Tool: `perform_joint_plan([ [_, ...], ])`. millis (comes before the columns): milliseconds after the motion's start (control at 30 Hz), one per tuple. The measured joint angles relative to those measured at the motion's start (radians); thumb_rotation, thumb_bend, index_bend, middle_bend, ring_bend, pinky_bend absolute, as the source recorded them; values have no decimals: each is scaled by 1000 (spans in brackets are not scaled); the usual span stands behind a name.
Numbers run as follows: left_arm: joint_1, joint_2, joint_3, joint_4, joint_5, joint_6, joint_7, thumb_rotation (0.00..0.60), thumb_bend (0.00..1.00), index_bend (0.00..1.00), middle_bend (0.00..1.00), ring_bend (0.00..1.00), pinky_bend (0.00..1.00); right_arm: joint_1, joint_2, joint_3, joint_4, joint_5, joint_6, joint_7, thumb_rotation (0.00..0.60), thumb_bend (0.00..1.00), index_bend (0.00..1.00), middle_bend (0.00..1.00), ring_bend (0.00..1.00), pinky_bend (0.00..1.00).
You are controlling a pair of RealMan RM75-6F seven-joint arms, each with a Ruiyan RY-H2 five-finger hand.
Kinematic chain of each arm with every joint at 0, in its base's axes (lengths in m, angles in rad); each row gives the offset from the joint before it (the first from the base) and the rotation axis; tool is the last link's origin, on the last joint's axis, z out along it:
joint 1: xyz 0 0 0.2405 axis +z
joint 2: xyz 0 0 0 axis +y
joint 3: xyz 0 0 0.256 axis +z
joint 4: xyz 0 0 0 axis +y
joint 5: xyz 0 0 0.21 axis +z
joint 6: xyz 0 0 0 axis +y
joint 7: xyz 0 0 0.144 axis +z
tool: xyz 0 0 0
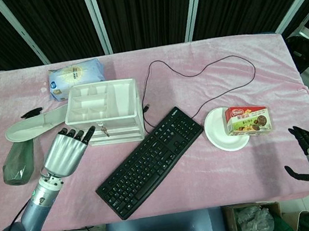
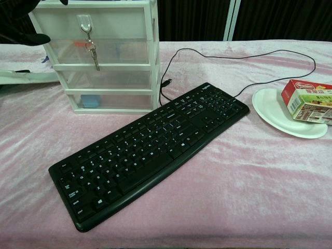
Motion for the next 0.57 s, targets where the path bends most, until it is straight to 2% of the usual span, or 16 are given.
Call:
perform_joint_plan([
  [33,18,3,6,-14,-11,11,-7,600,20,85,145,206,258,0,0,0,0,0,0,-1,600,238,0,0,0,144],
  [100,62,12,21,-49,-39,35,-26,600,0,54,88,144,180,0,0,0,1,1,1,-2,600,237,0,0,0,144],
  [167,107,23,41,-86,-69,57,-50,600,0,20,46,102,136,0,-1,1,1,1,1,-4,600,237,0,0,0,144],
  [367,232,66,107,-152,-130,121,-164,600,0,0,4,50,65,-1,-2,1,2,0,5,-12,600,237,0,0,0,144],
  [567,336,109,166,-154,-150,187,-280,600,0,0,0,34,51,-2,-5,2,3,3,9,-22,600,237,0,0,0,144],
])
